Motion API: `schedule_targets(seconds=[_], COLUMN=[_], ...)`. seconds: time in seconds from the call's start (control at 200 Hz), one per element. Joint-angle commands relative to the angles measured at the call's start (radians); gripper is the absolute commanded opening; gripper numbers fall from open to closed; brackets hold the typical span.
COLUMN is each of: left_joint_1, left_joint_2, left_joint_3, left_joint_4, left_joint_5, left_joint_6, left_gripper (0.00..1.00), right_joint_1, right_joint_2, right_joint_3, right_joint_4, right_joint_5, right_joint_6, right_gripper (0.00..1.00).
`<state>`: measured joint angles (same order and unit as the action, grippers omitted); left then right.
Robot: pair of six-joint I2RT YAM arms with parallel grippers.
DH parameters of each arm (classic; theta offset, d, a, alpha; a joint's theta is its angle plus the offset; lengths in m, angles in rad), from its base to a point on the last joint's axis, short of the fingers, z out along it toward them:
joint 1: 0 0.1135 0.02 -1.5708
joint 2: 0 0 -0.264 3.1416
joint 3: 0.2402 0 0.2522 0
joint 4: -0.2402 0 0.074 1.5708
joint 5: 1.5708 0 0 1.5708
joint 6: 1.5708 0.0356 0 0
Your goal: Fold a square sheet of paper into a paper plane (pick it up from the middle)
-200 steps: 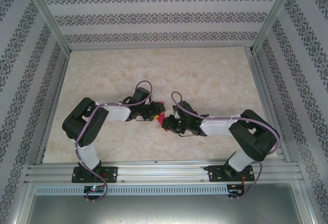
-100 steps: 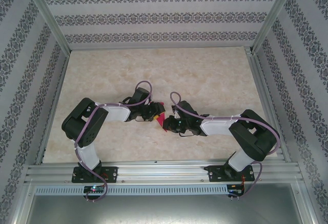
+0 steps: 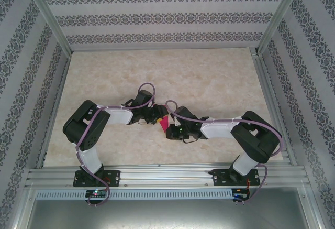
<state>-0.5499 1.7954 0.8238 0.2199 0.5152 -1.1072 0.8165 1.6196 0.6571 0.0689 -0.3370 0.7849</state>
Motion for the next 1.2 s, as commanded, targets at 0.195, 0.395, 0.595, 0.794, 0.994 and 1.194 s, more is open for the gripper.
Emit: schedule_targets(seconds=[0.195,0.395,0.595,0.794,0.994,1.194], left_joint_1=[-0.013,-0.013,-0.014,-0.013,-0.015,-0.015], left_joint_2=[-0.014,-0.014,-0.016,-0.016,-0.016,-0.012], left_joint_3=[-0.026,-0.027,-0.026,-0.026,-0.024,-0.023], left_joint_4=[-0.074,-0.074,-0.074,-0.077,-0.082,-0.080], left_joint_5=[-0.028,-0.025,-0.023,-0.023,-0.024,-0.029], left_joint_6=[0.007,0.012,0.014,0.014,0.016,0.009], left_gripper=[0.45,0.45,0.45,0.45,0.45,0.45], right_joint_1=[-0.001,-0.049,-0.071,-0.071,-0.067,-0.014], right_joint_2=[-0.075,-0.107,-0.031,0.030,0.038,0.061], right_joint_3=[-0.007,-0.043,-0.037,-0.042,-0.054,0.003], right_joint_4=[-0.028,0.098,0.171,0.233,0.226,0.050], right_joint_5=[0.046,0.017,-0.029,-0.064,-0.081,-0.037], right_joint_6=[0.034,0.120,0.171,0.195,0.168,0.059], right_gripper=[0.27,0.32,0.31,0.16,0.07,0.08])
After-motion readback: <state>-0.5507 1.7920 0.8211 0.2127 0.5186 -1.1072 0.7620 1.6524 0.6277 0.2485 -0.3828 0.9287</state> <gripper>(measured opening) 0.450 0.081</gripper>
